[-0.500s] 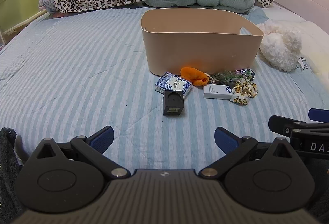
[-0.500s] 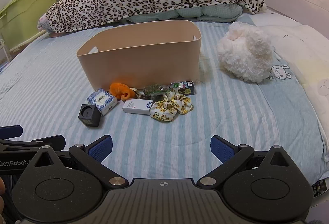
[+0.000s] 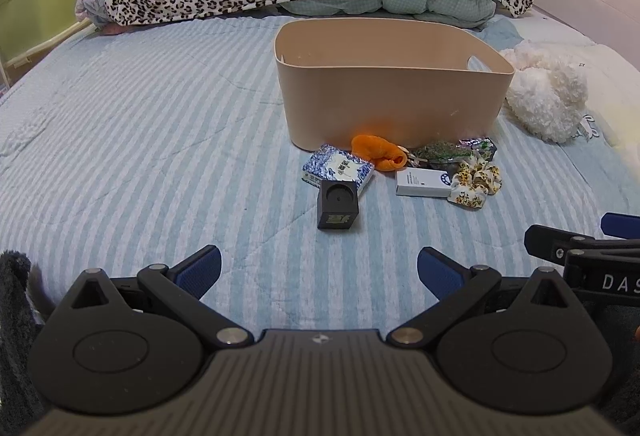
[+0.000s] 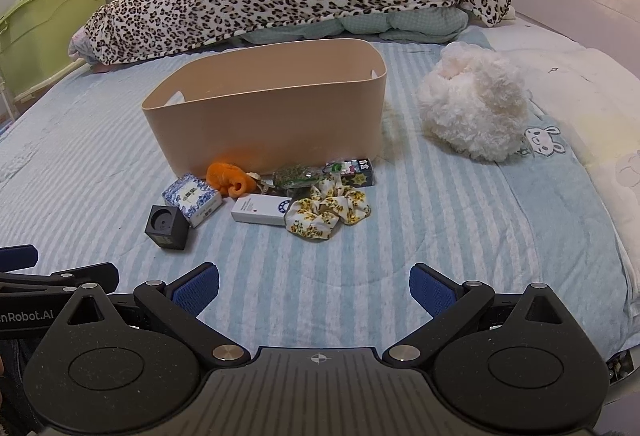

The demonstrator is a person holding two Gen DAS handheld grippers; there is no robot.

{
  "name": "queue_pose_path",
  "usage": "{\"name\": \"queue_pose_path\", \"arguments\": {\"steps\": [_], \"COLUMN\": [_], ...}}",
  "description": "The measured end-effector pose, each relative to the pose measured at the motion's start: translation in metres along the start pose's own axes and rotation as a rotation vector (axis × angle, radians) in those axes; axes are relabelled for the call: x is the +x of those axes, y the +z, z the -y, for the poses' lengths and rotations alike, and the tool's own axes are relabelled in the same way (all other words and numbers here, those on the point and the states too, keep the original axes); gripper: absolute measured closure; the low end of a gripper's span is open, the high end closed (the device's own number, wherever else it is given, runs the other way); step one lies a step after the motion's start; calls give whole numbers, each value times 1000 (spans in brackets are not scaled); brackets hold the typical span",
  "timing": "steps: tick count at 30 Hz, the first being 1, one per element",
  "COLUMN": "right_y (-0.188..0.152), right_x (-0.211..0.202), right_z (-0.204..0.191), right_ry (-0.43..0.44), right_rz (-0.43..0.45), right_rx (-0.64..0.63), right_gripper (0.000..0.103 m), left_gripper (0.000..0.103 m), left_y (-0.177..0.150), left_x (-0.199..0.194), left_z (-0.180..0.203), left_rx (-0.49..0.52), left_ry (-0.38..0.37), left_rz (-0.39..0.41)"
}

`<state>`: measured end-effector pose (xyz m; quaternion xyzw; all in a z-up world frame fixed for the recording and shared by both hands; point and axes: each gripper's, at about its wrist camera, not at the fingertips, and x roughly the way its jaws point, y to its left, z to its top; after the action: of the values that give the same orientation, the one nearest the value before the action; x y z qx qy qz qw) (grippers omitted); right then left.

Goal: Organize objects
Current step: 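Move both tools toward the small items in front of the basket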

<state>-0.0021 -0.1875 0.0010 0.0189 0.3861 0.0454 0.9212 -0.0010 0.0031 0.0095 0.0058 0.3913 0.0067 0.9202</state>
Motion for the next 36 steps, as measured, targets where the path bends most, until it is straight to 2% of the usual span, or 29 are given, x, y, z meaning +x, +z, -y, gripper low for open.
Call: {"name": "queue_pose_path", "arguments": {"steps": [19,36], "right_y": [4,8], "right_x": [8,30], "right_z": [4,7], "right_ry": [-1,-7], "right_rz": [-12,-49], "right_rx": [11,3], "right_gripper": [0,0], "left_gripper": [0,0], "left_y": [4,8], "left_x": [12,39], "left_z": [3,3], "left_rx": [26,28], "left_ry": [-5,-4], "left_rz": [-2,-43]}}
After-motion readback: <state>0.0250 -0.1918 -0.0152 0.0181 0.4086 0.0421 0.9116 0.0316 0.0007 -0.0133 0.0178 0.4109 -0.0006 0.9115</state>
